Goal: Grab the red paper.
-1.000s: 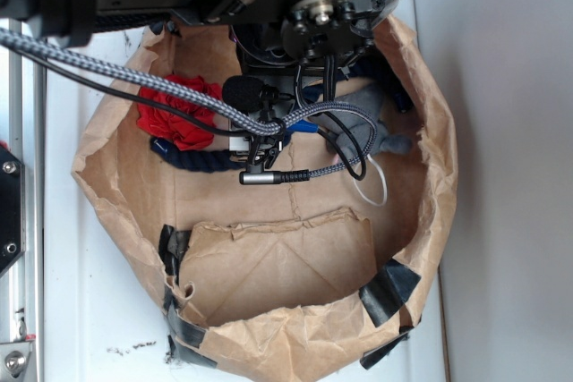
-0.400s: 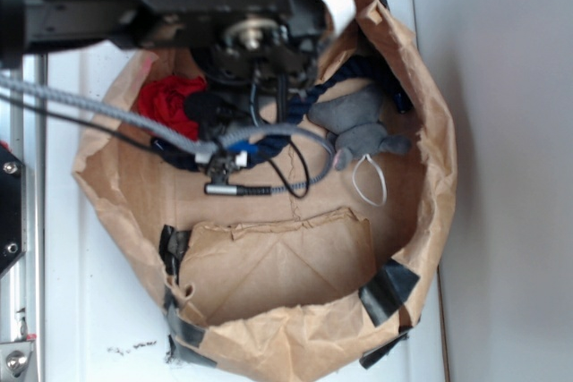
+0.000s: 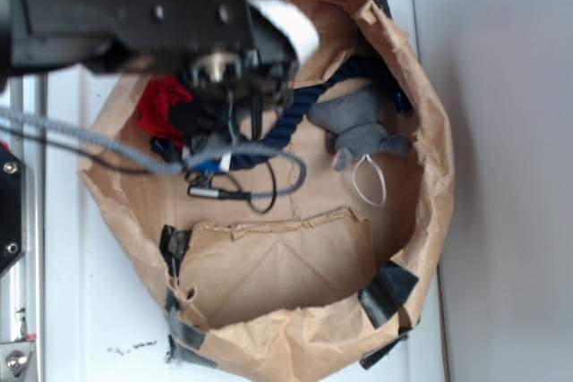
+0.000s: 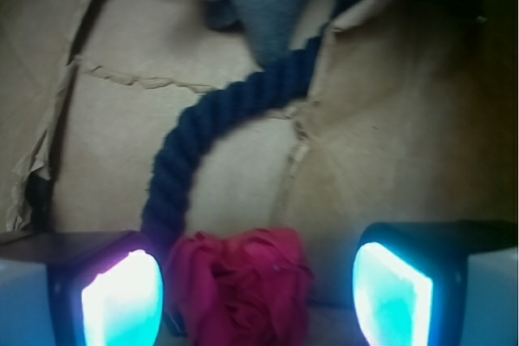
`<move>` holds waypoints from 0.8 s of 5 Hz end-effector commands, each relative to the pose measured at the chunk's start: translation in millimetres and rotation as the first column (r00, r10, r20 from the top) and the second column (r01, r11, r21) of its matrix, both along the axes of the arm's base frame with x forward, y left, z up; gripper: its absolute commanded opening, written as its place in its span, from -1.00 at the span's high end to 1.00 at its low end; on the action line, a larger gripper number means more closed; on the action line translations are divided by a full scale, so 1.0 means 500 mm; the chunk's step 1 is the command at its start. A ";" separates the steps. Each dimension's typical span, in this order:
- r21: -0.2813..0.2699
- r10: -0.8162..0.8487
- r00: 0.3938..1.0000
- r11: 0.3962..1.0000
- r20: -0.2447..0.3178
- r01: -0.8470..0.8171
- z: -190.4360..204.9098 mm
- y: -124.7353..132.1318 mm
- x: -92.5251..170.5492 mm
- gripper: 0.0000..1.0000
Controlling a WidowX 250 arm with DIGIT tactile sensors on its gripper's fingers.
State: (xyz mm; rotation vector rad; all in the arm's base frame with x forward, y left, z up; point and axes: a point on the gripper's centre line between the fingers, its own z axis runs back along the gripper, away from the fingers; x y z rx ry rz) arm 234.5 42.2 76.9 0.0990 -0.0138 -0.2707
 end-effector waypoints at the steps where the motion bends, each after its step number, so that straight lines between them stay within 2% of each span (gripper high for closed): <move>1: -0.039 -0.090 0.996 0.995 -0.024 0.089 -0.023 -0.006 -0.017 -1.00; 3: -0.036 -0.111 0.993 0.993 -0.036 0.109 -0.037 -0.004 -0.024 -1.00; 4: -0.011 -0.102 0.993 0.995 -0.065 0.102 -0.056 0.002 -0.026 -1.00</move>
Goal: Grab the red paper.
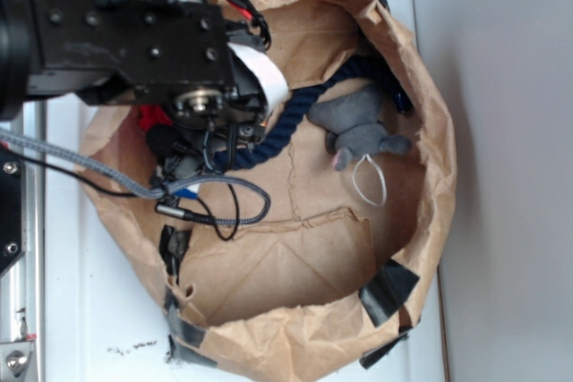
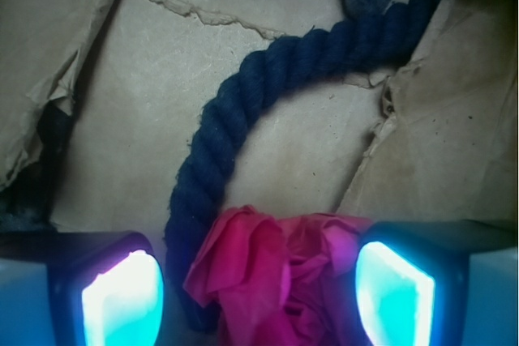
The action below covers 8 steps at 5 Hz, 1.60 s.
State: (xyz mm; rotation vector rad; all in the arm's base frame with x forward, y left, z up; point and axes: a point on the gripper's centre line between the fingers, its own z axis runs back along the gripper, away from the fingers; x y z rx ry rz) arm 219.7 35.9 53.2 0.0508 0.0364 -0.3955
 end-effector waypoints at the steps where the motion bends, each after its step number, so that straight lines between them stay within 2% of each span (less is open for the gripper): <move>1: 0.042 0.050 0.998 0.998 -0.031 -0.048 -0.025 0.025 0.010 -1.00; 2: 0.037 0.085 0.996 0.996 -0.033 -0.083 -0.027 0.020 0.006 1.00; 4: 0.048 0.092 0.996 0.995 0.010 -0.092 -0.012 0.019 -0.007 1.00; 5: 0.013 0.098 0.993 0.995 0.059 -0.099 0.037 0.030 0.006 1.00; 6: -0.086 0.093 0.983 0.993 0.156 -0.080 0.135 0.017 0.009 1.00; 7: -0.126 0.047 0.966 0.992 0.256 -0.015 0.202 -0.018 0.001 1.00; 8: -0.104 0.026 0.954 0.995 0.297 0.006 0.203 -0.038 -0.007 1.00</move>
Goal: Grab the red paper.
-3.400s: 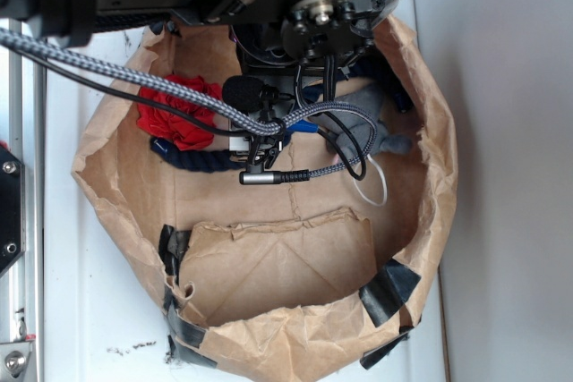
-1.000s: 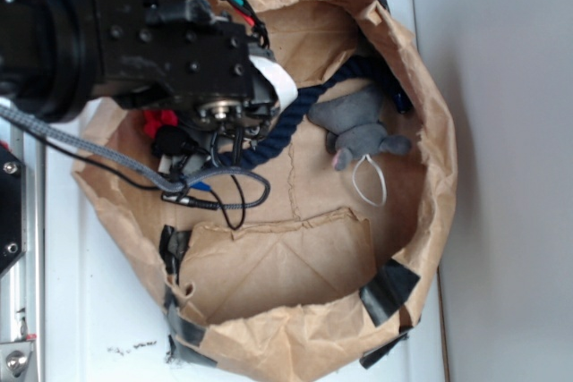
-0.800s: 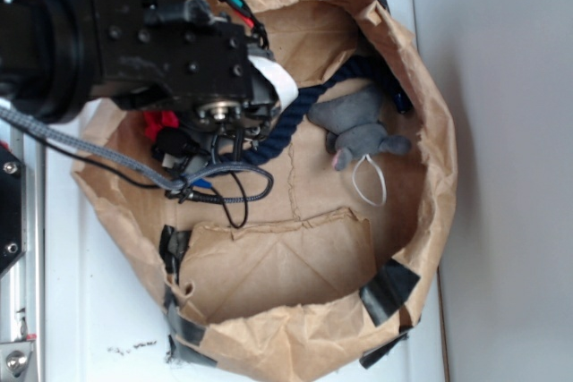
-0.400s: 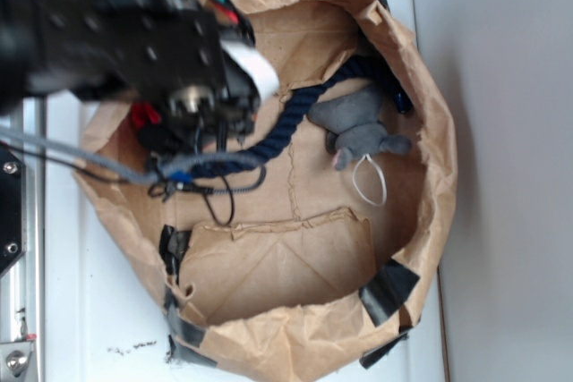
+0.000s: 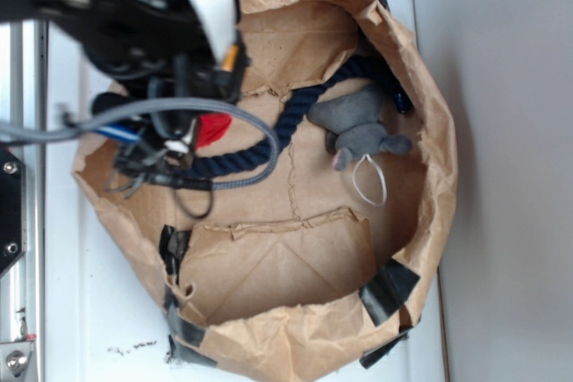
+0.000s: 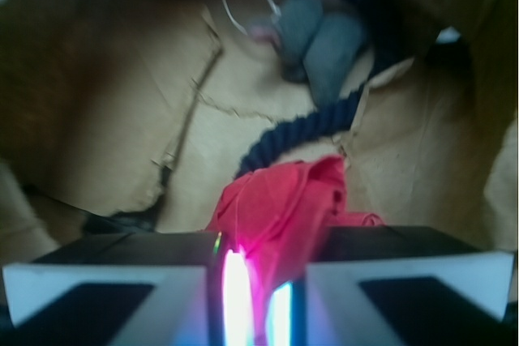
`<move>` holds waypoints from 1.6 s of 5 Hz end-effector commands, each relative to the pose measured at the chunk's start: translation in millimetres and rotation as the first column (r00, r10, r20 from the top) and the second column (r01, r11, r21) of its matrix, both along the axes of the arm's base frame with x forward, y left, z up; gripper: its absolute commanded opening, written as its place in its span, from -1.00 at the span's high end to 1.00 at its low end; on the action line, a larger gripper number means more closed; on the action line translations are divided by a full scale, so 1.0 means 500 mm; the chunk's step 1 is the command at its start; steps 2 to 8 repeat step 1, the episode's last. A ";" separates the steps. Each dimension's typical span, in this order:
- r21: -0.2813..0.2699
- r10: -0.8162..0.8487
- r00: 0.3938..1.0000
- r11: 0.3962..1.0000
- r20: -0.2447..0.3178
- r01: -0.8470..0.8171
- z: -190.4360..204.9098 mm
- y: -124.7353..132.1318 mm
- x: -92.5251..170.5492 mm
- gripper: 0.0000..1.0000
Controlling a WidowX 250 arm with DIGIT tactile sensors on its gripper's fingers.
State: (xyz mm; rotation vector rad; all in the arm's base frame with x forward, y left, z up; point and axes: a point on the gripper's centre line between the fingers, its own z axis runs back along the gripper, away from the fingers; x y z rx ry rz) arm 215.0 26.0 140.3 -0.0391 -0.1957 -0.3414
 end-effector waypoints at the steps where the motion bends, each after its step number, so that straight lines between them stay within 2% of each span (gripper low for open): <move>1: 0.100 -0.033 0.997 0.995 0.076 0.025 0.016 -0.022 0.007 1.00; 8: 0.100 -0.033 0.997 0.995 0.076 0.025 0.016 -0.022 0.007 1.00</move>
